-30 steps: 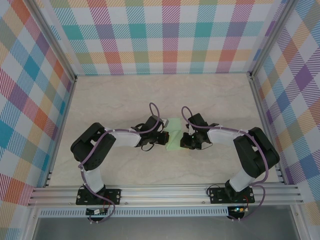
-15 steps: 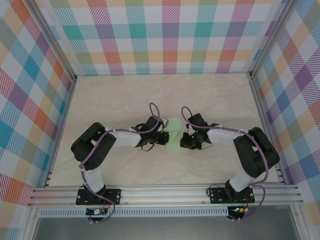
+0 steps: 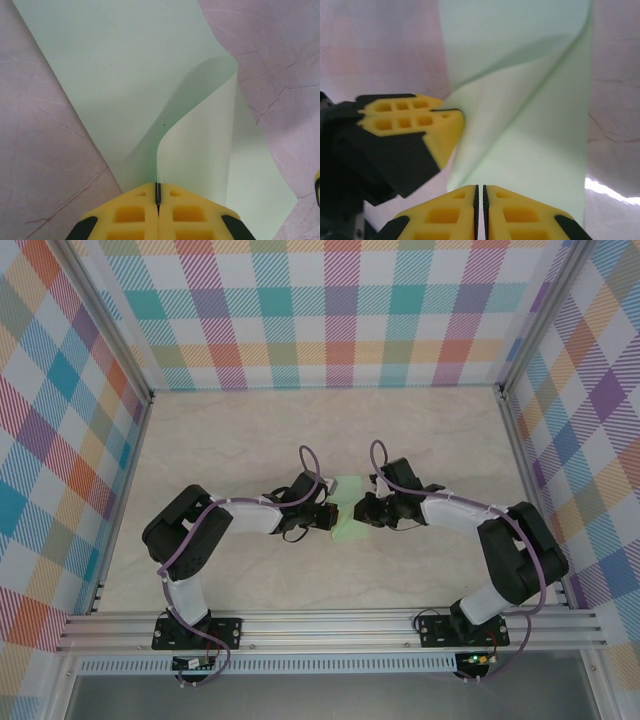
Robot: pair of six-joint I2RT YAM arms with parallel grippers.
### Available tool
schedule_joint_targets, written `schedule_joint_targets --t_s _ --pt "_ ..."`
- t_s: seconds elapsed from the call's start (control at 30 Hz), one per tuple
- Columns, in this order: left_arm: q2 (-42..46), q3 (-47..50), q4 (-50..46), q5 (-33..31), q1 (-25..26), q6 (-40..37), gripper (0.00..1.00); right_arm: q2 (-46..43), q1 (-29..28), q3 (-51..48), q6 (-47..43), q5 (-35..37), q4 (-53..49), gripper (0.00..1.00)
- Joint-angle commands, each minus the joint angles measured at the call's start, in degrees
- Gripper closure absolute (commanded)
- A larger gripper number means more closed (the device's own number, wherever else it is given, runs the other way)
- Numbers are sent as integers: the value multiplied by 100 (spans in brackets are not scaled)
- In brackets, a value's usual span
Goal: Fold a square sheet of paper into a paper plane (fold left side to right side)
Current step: Fold the triangle a second time at the center of the table.
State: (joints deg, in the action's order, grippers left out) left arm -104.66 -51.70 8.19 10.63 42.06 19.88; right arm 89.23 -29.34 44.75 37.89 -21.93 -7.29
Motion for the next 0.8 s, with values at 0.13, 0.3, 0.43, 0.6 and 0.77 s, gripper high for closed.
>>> schedule_joint_targets --t_s 0.13,0.3,0.43,0.6,0.77 --pt "-116 10 3 24 -68 -125 97 553 -41 464 324 -406 737 87" --pt "-120 1 -10 35 -67 -131 97 850 -76 621 324 -387 738 87" --pt "-121 -11 -27 44 -58 -128 97 1062 -110 692 281 -400 729 87" --pt "-125 -21 -49 53 -58 -138 97 1288 -108 772 127 -327 620 87" --pt "-116 -22 -70 69 -61 -161 97 1330 -112 719 24 -241 599 87"
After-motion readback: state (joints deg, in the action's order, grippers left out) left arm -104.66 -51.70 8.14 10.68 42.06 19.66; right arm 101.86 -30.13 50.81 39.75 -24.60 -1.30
